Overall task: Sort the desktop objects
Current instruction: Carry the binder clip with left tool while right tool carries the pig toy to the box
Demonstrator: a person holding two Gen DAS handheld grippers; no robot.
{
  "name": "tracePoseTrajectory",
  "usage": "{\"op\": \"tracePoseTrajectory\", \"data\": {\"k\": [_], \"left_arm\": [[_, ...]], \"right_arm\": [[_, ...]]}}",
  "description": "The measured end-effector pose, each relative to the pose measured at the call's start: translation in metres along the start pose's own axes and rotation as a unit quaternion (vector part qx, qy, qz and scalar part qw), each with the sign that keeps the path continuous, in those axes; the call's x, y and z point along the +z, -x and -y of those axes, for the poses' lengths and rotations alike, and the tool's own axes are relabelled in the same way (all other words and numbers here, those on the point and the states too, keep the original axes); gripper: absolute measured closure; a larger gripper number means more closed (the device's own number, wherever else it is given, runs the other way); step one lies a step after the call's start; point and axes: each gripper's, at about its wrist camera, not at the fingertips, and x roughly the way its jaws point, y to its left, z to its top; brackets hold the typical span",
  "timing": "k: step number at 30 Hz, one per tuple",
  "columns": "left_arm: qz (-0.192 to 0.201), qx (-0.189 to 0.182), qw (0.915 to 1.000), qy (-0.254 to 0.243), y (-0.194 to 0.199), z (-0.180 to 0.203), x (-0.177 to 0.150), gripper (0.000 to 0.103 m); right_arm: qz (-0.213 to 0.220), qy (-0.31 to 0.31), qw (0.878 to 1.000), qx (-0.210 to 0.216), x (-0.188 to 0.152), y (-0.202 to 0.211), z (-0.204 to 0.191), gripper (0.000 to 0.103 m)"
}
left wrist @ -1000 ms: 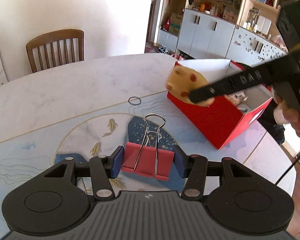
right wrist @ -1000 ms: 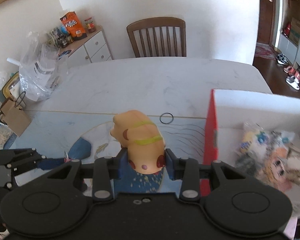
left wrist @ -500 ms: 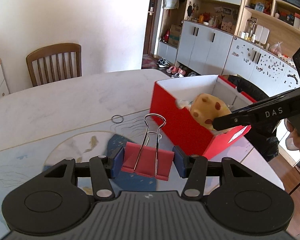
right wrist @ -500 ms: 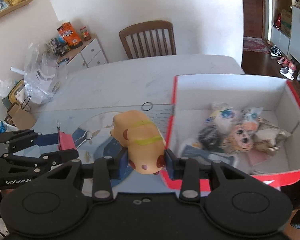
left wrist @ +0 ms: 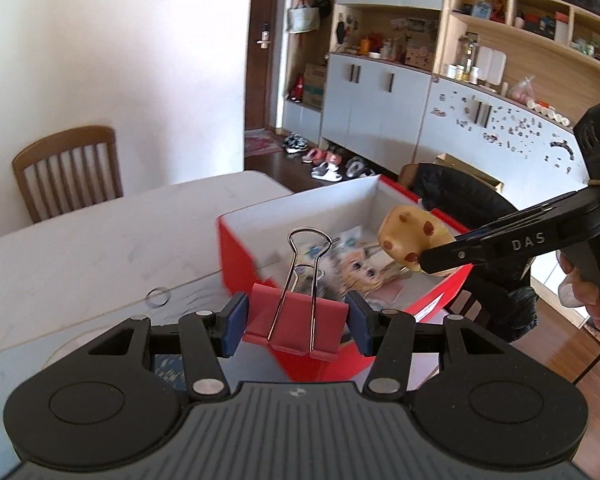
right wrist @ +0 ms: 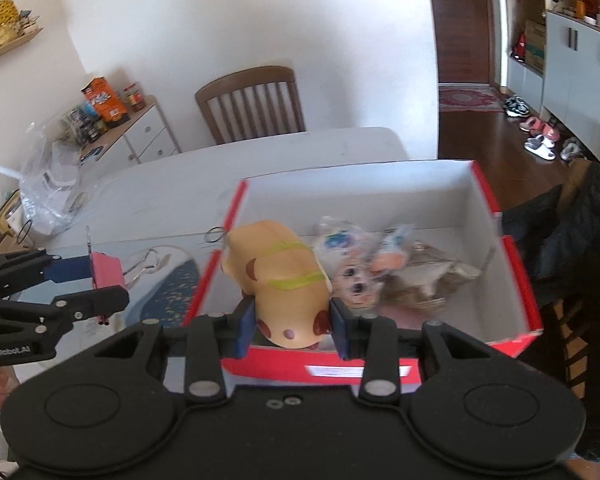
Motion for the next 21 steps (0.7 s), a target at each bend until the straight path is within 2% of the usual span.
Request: {"op": "tracePoseTrajectory", "data": {"k": [12, 21], "left_arm": [[-0.007, -0.029, 0.9985, -0.046, -0.045, 0.042, 0.028, 0.052], [-0.027, -0.041, 0.9964, -0.070, -0.081, 0.055, 0.036, 0.052]], "right_arm": [[0.002, -0.011, 1.000, -0.028, 0.004, 0.002, 0.047, 0.065], [-0.003, -0.022, 0.999, -0.046, 0.009, -0.009, 0.071, 0.065]]}}
